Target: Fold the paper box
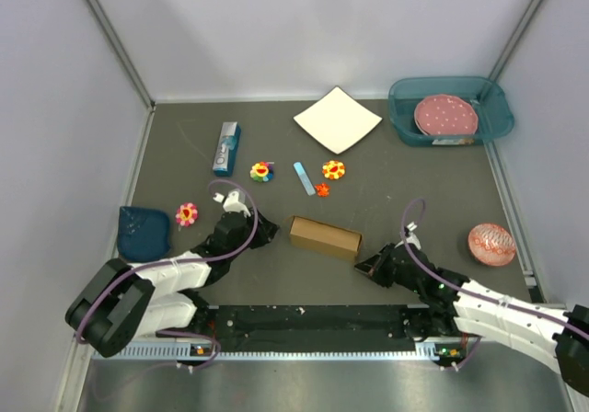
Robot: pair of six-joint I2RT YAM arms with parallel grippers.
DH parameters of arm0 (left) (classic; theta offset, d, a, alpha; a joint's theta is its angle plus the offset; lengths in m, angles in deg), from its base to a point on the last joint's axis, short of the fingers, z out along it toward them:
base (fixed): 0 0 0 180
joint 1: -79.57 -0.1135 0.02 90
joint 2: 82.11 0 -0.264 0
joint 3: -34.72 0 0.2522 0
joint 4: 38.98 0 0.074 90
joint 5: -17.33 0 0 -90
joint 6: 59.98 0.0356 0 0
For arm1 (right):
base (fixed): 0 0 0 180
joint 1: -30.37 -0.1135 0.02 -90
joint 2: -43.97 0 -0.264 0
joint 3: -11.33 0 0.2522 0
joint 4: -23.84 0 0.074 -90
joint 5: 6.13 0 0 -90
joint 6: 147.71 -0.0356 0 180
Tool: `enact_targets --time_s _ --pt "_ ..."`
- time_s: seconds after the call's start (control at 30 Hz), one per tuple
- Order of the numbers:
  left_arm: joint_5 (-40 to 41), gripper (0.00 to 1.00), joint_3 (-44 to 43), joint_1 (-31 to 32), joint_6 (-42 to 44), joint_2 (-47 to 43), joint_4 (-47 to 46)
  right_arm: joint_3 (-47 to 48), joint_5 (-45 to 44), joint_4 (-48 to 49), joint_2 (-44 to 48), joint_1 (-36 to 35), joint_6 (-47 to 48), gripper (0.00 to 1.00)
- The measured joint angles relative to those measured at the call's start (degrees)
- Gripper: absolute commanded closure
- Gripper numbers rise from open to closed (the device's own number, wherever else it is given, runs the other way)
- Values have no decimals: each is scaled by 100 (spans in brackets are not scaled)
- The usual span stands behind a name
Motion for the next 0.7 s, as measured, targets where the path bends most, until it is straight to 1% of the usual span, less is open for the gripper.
enact_targets --time_s 0.27,0.7 --pt "0 63 0 0 7 0 4 0 -527 -175 -15 44 9 100" --pt "-79 63 0 -2 2 109 -28 0 -457 -44 -221 780 426 100"
